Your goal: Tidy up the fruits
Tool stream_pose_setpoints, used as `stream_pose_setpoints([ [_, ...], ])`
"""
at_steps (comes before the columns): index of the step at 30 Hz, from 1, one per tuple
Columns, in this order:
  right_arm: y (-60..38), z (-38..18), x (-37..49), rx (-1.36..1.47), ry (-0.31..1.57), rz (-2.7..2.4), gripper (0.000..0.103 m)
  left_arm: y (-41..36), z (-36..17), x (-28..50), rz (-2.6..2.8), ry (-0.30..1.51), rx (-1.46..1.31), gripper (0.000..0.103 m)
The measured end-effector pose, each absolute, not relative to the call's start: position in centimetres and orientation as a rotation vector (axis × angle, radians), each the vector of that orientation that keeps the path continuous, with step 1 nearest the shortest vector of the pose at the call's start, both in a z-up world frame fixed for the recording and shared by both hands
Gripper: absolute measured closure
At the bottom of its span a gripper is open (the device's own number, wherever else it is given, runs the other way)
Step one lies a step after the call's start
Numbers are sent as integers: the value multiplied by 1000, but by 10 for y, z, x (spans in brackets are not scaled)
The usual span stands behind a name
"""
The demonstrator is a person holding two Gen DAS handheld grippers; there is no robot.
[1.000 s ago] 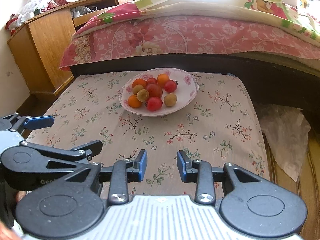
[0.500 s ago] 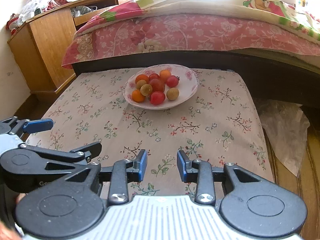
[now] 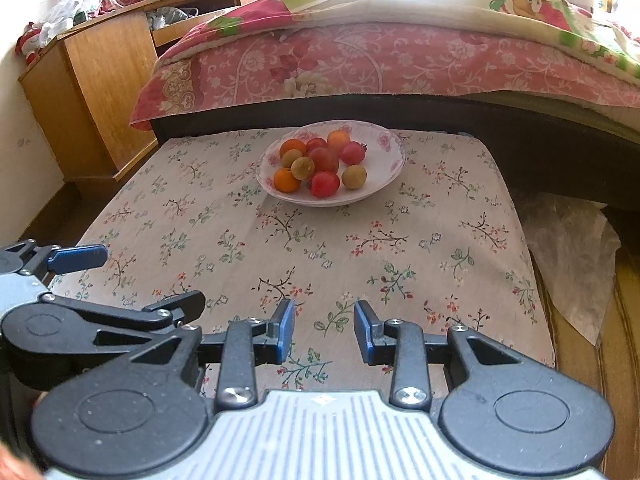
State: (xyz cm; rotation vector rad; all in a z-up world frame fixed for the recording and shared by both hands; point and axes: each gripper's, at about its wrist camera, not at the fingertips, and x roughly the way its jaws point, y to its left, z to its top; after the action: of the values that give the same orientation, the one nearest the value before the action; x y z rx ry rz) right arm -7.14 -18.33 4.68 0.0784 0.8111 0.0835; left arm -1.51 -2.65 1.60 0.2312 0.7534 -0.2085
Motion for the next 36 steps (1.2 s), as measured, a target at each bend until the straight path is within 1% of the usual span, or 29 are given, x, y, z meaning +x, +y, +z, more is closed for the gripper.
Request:
stream_pose_setpoints([
  [36, -168, 38, -91, 75, 859, 81, 67, -14, 5, -34, -191, 813, 216, 0],
])
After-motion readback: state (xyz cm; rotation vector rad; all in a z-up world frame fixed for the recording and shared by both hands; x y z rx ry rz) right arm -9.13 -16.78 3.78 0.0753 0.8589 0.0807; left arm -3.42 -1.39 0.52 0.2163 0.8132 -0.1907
